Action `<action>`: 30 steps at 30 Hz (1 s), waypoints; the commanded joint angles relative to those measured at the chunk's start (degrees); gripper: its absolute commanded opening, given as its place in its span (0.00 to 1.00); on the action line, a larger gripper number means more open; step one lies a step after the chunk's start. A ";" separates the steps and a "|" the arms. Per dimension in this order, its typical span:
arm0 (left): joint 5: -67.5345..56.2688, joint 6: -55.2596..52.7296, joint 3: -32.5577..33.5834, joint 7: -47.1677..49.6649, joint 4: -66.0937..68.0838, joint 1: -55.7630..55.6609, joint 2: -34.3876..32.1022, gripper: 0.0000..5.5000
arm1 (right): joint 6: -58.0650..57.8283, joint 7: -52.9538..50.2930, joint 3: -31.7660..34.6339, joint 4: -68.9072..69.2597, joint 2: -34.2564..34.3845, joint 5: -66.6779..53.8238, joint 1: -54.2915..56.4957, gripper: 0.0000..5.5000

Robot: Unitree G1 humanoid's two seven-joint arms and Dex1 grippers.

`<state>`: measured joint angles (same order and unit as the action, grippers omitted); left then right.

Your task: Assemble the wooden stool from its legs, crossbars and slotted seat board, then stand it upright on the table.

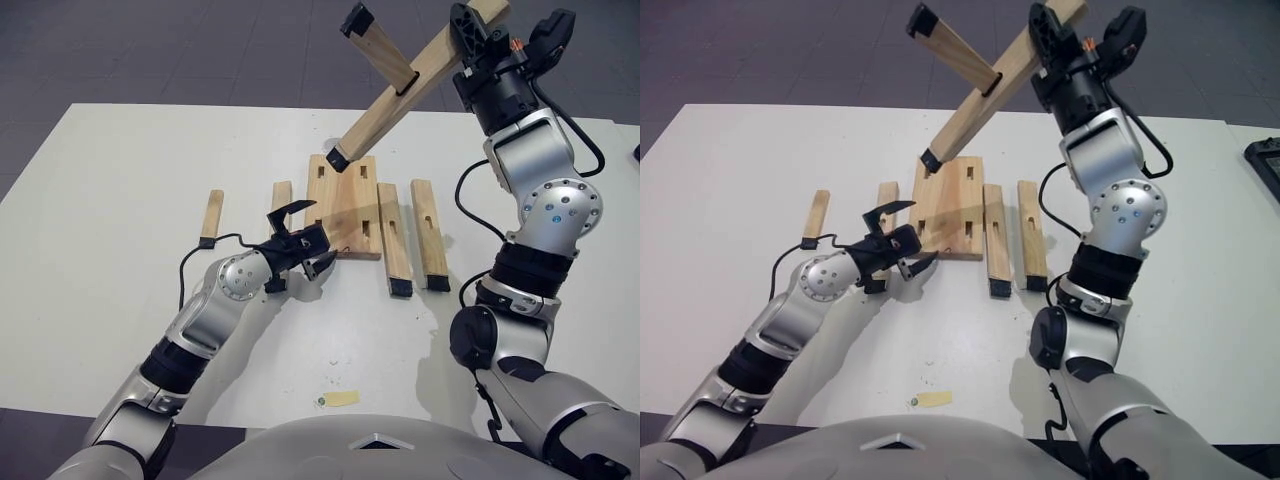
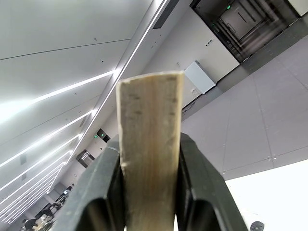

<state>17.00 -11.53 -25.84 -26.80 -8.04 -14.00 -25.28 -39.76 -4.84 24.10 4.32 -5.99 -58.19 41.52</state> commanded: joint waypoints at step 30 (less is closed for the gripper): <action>-47.84 -11.93 46.16 23.67 -10.65 -13.27 18.74 0.98 | 10.13 -4.20 -2.18 13.01 5.38 5.36 -26.57 0.19</action>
<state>-30.96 -24.16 20.87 -3.10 -19.68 -27.16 -6.29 -31.31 -10.09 22.46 18.49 -0.86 -54.29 15.42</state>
